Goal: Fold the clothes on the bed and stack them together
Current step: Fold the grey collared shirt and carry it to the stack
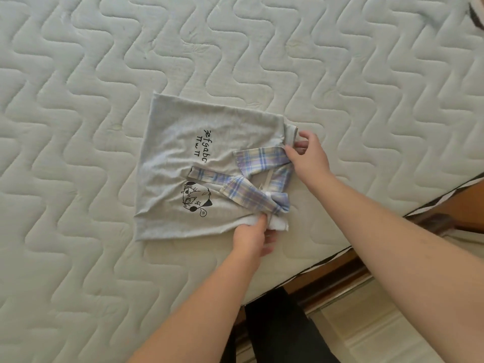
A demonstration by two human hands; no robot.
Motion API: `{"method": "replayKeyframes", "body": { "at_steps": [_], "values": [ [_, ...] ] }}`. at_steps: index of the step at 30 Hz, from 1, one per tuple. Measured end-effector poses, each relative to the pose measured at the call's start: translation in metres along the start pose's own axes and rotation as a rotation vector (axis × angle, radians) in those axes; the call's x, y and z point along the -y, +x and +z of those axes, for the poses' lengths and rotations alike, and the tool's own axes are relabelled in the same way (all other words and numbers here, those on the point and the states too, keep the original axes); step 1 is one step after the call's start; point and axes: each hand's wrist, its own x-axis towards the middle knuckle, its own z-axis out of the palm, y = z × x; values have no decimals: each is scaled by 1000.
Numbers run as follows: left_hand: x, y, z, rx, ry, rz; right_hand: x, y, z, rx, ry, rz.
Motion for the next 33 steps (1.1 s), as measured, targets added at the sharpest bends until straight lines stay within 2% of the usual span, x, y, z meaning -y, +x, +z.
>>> {"method": "replayKeyframes", "body": {
  "at_steps": [5,8,12,15,19,21,23,25,29,33],
  "values": [
    [-20,-21,-55,237,616,3,-29,-59,23,-214,109,162],
    [-42,-23,-74,300,684,184,-43,-95,31,-266,206,295],
    [-82,-10,-62,340,690,483,-59,-143,51,-311,391,510],
    [-115,6,-44,265,806,694,-57,-170,69,-286,590,590],
    [-161,30,-16,121,1158,1053,-42,-181,87,-193,915,668],
    [-186,45,-1,28,1290,1139,-33,-180,96,-162,1049,696],
    [-214,55,15,-70,1390,1132,-26,-176,105,-134,1171,726],
    [-238,63,30,-91,1533,1050,-20,-169,112,-133,1259,754],
    [-273,66,53,36,1754,871,-11,-163,119,-206,1388,840],
    [-284,58,64,124,2113,787,-5,-172,124,-204,1470,890]
  ]
}}
